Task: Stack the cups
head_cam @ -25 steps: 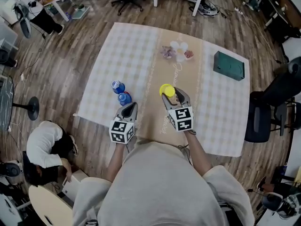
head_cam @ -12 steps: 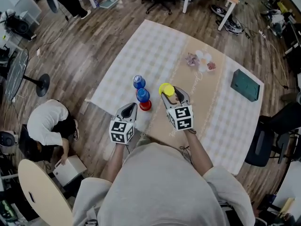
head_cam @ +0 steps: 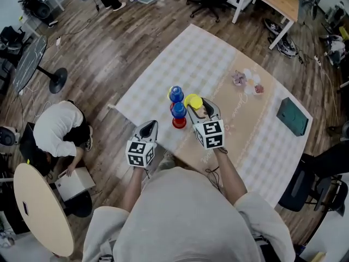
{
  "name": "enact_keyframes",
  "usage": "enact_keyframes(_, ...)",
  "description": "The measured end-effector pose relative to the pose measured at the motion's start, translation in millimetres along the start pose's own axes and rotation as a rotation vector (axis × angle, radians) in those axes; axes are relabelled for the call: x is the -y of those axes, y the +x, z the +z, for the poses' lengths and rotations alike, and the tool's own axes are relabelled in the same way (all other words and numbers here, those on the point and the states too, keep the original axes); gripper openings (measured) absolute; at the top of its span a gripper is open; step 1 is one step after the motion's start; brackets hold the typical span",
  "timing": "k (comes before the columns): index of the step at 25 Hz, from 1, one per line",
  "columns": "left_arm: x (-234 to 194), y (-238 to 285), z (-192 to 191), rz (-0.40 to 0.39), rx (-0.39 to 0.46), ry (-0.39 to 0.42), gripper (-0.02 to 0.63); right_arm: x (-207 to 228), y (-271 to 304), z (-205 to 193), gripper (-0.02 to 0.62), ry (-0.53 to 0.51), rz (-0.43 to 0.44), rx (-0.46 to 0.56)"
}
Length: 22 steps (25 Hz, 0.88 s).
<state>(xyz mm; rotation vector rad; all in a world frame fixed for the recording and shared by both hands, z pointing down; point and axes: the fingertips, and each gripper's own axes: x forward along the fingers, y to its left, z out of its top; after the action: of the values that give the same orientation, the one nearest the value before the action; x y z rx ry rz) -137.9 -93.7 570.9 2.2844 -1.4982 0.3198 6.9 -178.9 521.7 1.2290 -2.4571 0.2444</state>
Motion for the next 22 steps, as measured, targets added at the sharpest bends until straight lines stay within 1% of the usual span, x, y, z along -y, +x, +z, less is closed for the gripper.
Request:
enact_keyframes(7, -15.0, -11.7, -7.0, 0.042, 0.002, -0.037, 0.015, -16.7, 22.7, 15.7, 0.235, -0.029, 0.047, -0.010)
enact_keyframes(22, -35.5, -8.0, -6.1, 0.071, 0.010, -0.068, 0.014, -30.8, 52.2, 17.9, 0.236, -0.046, 0.088, -0.048)
